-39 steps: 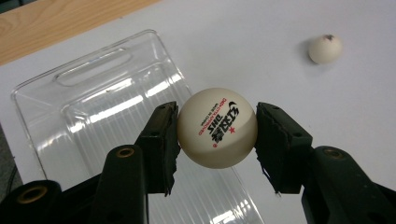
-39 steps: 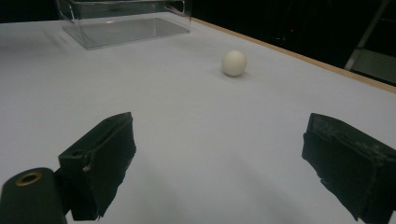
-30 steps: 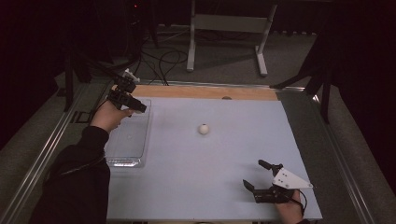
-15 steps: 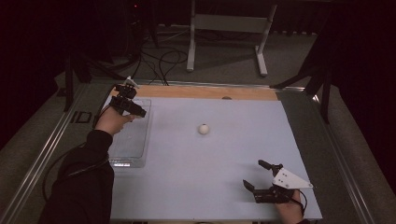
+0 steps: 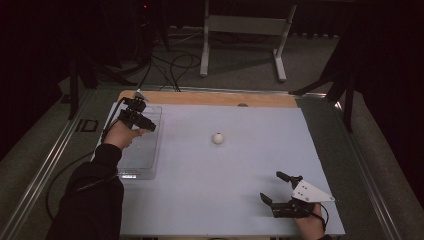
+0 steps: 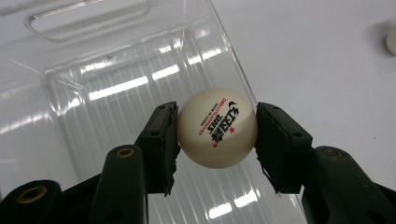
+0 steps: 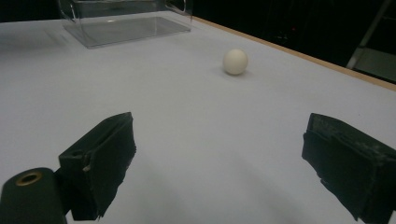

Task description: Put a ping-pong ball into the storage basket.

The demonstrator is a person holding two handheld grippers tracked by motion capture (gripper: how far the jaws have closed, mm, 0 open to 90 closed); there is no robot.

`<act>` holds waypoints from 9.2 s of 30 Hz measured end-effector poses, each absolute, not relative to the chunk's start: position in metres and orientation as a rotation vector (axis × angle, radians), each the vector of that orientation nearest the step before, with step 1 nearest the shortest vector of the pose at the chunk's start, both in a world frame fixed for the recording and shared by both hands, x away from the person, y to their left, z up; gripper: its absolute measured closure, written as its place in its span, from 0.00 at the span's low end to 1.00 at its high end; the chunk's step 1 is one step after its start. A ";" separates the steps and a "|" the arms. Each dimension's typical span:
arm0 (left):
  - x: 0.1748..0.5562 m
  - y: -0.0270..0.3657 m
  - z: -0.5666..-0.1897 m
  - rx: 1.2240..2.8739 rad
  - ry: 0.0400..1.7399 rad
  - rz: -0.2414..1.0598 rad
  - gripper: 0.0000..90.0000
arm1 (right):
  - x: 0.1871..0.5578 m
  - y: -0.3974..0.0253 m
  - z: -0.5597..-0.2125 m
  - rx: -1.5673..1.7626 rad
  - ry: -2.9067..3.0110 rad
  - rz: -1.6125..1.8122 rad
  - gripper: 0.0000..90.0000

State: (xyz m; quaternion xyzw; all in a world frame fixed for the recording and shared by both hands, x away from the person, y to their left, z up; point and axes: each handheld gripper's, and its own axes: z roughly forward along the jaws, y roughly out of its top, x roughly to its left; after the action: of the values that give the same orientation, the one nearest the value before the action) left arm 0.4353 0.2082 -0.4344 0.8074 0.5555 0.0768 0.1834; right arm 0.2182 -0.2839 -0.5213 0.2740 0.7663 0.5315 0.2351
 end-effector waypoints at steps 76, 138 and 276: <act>0.421 0.176 -0.413 2.296 1.445 0.226 0.00 | 0.218 -0.284 -0.521 0.749 2.107 1.451 0.10; 0.410 0.063 -0.414 2.299 1.048 0.131 0.00 | 0.218 -0.284 -0.521 0.750 2.113 1.458 0.10; 0.348 0.023 -0.435 2.716 0.696 -0.024 0.57 | 0.217 -0.283 -0.520 0.755 2.113 1.456 0.10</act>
State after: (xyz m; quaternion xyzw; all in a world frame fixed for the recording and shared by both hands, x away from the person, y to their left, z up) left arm 0.3476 0.0232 -0.4348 0.9549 0.2448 -0.0083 0.1680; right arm 0.2168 -0.2834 -0.5203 0.2746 0.7687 0.5295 0.2311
